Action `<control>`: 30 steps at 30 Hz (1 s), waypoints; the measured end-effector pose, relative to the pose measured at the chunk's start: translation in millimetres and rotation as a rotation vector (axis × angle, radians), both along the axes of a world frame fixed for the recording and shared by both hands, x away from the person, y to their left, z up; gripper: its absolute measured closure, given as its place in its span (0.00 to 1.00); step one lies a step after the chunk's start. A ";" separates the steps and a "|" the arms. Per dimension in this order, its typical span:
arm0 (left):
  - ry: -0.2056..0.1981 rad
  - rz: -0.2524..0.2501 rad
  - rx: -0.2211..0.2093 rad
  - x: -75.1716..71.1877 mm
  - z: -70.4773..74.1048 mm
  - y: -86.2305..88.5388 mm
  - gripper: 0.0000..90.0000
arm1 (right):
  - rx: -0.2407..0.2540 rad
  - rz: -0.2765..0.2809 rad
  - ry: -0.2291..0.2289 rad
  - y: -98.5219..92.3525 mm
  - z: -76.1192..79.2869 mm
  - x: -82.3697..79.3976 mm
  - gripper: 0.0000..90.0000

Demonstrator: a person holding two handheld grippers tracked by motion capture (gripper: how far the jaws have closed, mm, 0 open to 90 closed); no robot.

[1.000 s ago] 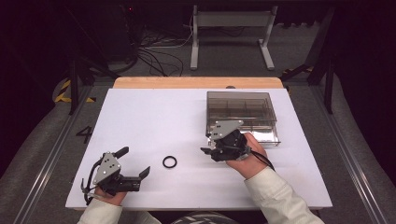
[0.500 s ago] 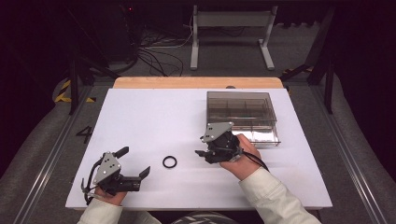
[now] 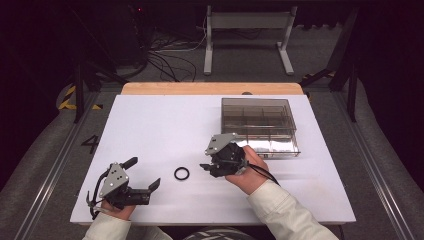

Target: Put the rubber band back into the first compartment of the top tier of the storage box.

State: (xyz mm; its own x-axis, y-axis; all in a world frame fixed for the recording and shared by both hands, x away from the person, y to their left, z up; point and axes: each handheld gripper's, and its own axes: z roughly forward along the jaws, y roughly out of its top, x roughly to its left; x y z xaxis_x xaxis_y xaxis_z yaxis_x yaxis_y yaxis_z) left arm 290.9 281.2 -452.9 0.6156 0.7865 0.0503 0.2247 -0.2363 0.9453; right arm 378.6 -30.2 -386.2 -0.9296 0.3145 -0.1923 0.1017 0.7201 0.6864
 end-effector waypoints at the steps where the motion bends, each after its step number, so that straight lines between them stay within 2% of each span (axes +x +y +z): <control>1: 0.001 0.000 -0.001 0.1 0.0 0.0 0.00 | -0.004 0.009 0.006 2.2 -1.7 0.4 0.58; 9: 0.001 -0.001 -0.001 -0.1 0.0 0.2 0.00 | -0.015 0.049 0.026 21.3 -13.2 -0.6 0.58; 14: 0.004 0.000 -0.006 -0.3 0.0 0.5 0.00 | -0.027 0.064 0.054 33.9 -24.3 0.5 0.59; 17: 0.004 0.001 -0.006 -0.3 0.0 0.6 0.00 | -0.030 0.073 0.063 37.4 -27.6 0.7 0.59; 24: 0.006 0.002 -0.003 0.3 -0.2 0.5 0.00 | -0.033 0.088 0.117 47.0 -41.1 7.4 0.60; 30: 0.006 -0.002 0.000 0.7 -0.2 0.6 0.00 | -0.040 0.097 0.135 53.8 -49.7 9.4 0.61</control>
State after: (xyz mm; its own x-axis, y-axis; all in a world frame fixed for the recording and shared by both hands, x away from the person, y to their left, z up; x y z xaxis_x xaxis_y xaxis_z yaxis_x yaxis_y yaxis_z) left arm 291.6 281.8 -453.1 0.6173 0.7854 0.0465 0.2303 -0.2369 0.9438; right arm 387.9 23.5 -435.9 -0.9734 0.2170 -0.0739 0.1202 0.7575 0.6416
